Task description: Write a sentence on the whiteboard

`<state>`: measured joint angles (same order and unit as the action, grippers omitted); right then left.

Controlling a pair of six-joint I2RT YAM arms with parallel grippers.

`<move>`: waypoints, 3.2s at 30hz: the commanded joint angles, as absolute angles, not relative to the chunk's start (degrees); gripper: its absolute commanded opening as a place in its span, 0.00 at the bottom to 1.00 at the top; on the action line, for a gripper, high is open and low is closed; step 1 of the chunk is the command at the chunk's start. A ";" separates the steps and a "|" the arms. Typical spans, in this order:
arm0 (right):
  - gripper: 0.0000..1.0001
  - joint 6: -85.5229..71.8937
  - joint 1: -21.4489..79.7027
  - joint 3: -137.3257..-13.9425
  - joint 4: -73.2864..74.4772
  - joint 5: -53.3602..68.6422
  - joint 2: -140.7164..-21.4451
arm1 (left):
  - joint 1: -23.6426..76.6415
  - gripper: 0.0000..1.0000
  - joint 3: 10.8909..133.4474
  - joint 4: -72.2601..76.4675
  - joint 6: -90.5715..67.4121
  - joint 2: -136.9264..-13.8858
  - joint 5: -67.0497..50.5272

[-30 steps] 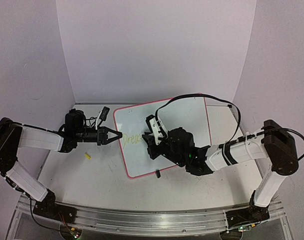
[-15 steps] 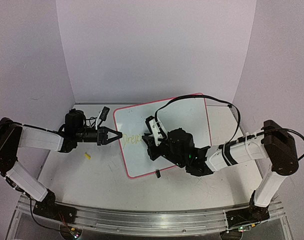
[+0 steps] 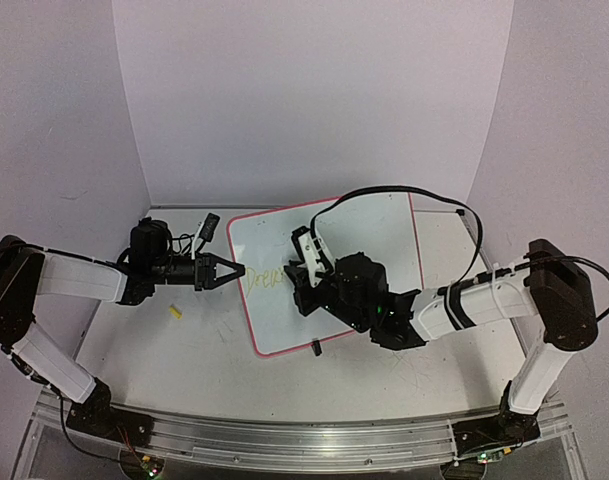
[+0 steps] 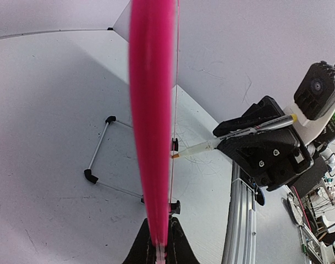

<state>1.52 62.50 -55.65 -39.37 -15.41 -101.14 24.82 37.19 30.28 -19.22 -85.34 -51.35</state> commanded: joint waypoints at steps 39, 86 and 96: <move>0.00 -2.24 62.56 -52.52 -39.53 -16.67 -100.35 | 26.21 0.00 39.00 28.59 -15.12 -84.91 -50.85; 0.00 -2.22 61.96 -53.69 -39.12 -21.01 -98.98 | 26.19 0.00 39.47 28.46 -15.03 -85.43 -50.95; 0.00 -3.55 62.28 -52.47 -37.92 -19.65 -99.15 | 26.19 0.00 39.38 28.30 -15.12 -84.99 -50.90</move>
<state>-2.21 62.41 -53.48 -39.99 -19.00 -100.16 24.84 37.46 29.40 -18.90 -85.17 -51.24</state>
